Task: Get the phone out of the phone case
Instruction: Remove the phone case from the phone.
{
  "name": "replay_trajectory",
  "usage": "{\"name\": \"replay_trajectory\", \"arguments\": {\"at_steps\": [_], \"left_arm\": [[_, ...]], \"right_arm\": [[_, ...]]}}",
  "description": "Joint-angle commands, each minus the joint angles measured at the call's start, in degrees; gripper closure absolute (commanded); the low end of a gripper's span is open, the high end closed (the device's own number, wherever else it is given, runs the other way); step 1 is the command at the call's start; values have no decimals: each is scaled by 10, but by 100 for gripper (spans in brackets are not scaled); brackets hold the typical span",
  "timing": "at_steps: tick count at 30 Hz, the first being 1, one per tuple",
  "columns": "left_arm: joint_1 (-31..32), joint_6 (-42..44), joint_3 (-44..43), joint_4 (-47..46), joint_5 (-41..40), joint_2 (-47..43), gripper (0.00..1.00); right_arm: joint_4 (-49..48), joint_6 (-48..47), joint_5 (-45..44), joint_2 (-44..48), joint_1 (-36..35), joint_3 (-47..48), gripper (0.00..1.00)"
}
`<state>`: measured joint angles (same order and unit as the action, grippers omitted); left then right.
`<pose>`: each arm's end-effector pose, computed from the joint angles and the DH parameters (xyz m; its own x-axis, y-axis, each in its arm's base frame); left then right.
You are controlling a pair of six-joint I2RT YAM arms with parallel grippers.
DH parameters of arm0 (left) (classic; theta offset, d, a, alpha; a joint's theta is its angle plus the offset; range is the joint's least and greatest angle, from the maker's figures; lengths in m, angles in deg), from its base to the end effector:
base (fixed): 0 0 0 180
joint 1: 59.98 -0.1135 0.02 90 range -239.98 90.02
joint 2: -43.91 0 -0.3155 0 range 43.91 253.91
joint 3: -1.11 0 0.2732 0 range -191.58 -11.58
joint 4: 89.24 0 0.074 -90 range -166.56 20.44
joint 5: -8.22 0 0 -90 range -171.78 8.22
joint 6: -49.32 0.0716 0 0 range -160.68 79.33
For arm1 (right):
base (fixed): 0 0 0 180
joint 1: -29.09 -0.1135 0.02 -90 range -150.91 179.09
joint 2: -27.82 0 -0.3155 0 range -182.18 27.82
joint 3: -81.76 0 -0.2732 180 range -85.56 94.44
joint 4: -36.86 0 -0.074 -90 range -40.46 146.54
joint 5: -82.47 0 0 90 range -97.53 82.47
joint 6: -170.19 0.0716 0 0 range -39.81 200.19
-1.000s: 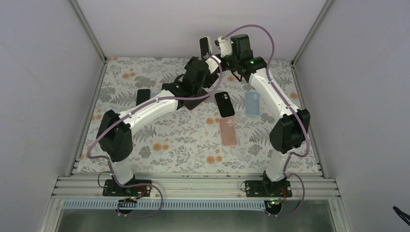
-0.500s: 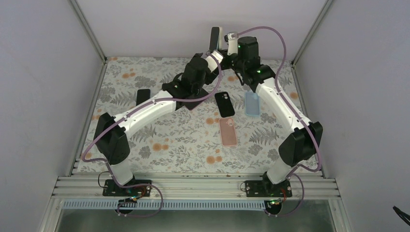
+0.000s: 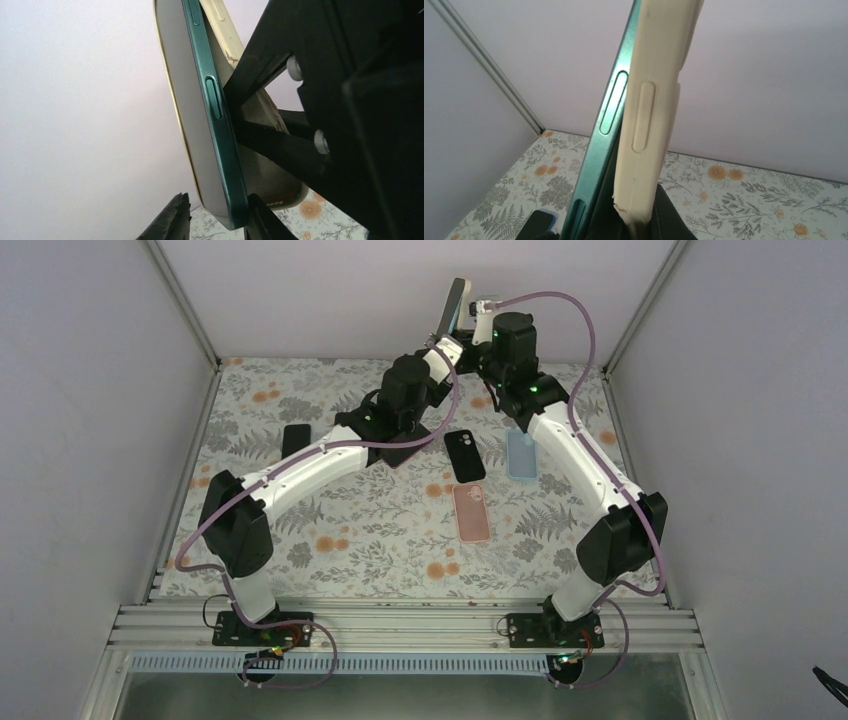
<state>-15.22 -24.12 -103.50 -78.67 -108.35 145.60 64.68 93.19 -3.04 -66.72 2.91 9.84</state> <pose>0.3730 -0.3248 0.4180 -0.0008 0.3598 -0.9330 0.3289 0.8812 0.3396 0.4027 0.2042 0.4561 -0.3299 0.0877 -0.9399 -0.4451 0.8636 0.2368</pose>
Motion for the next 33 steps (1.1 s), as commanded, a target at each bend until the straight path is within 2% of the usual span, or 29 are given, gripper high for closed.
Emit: {"name": "replay_trajectory", "arguments": {"at_steps": [1, 5, 8, 11, 17, 21, 24, 28, 33], "left_arm": [[-65, -15, -2, -94, -153, 28, 76], [-65, -16, 16, -106, -124, 18, 90], [-65, -15, 21, -96, -85, 6, 97], [-67, -5, 39, -92, -63, -17, 98], [-76, 13, 92, -70, 8, -79, 98], [-78, 27, 95, -12, 117, -110, 98], [-80, 45, 86, 49, 146, -128, 98], [-82, 100, 105, 111, 100, -158, 98], [-92, 180, 196, 144, 56, -249, 98]], "right_arm": [[65, -37, 110, 53, -62, 4, 97], [64, -47, 100, 52, -62, -5, 97], [65, -73, 51, 54, -61, -12, 97], [71, -91, 10, 61, -43, -25, 97], [66, -103, 8, 88, 6, -62, 97], [79, -111, 18, 79, 33, -59, 97], [93, -123, 43, 63, 56, -57, 97], [150, -166, 87, 46, 67, -53, 97], [219, -211, 112, 30, 80, -70, 97]]}}
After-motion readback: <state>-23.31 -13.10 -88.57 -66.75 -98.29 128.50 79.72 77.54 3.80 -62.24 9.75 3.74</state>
